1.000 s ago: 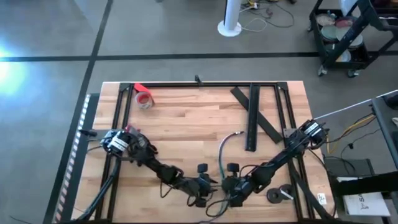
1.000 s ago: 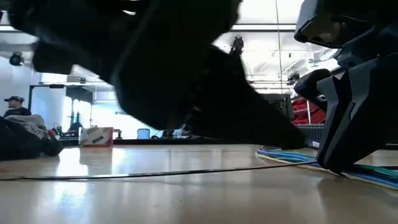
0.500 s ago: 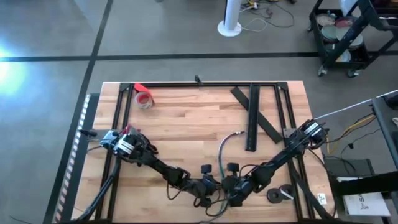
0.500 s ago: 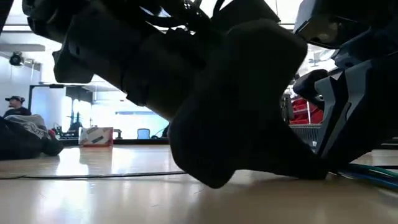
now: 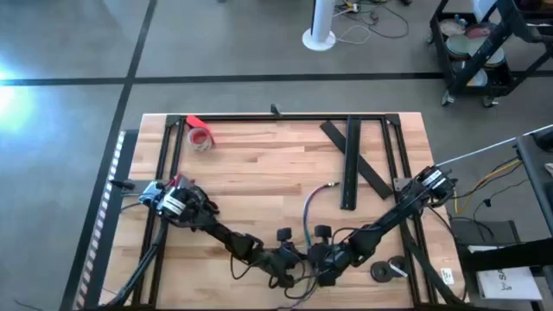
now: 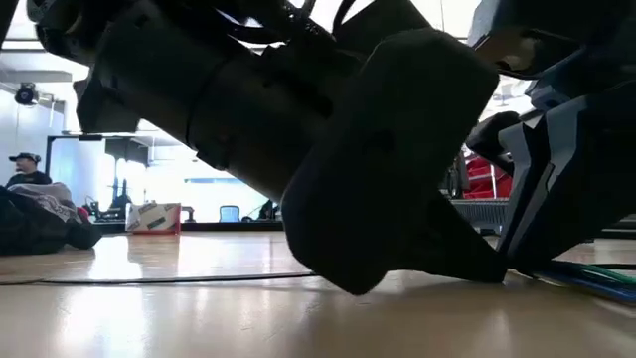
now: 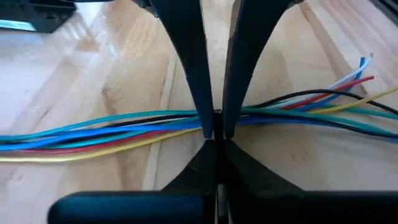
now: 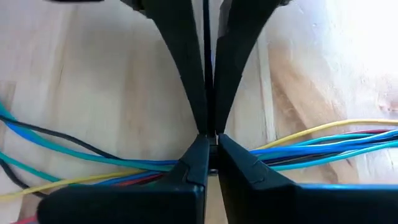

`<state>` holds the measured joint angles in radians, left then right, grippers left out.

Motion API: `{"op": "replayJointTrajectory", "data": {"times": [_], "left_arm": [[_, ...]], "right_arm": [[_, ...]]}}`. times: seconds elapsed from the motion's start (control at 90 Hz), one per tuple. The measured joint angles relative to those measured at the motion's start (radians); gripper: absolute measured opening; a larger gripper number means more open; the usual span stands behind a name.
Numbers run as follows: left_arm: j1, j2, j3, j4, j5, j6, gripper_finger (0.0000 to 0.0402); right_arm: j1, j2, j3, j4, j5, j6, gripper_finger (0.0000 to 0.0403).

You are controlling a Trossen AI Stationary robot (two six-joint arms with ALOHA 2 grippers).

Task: Ziptie cables
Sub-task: Wrap the zip tie around the cable bundle, then put the zip-tied cables into the black cable duct

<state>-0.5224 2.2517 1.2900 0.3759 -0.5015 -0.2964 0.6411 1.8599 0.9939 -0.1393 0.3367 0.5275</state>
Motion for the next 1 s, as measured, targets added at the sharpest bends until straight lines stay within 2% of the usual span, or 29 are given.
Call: {"op": "replayJointTrajectory", "data": {"times": [0.344,0.411,0.544,0.833,1.0], "left_arm": [[-0.05,-0.068,-0.125,0.014,-0.082,-0.142,0.0001],[-0.061,-0.091,-0.161,0.0,-0.101,-0.159,0.0],[-0.075,-0.126,-0.21,-0.004,-0.118,-0.186,0.0],[-0.081,-0.143,-0.24,0.027,-0.119,-0.176,0.0],[-0.081,-0.145,-0.241,0.031,-0.11,-0.155,0.0]], "right_arm": [[0.0,-0.001,0.004,0.009,0.004,0.013,0.0007],[0.006,-0.007,-0.003,-0.04,-0.045,0.02,0.0005],[0.013,-0.004,-0.006,-0.046,-0.052,0.028,0.0004],[0.017,-0.028,-0.01,-0.046,0.024,-0.009,0.0008],[0.01,-0.09,-0.008,-0.072,0.068,-0.079,0.0039]]}}
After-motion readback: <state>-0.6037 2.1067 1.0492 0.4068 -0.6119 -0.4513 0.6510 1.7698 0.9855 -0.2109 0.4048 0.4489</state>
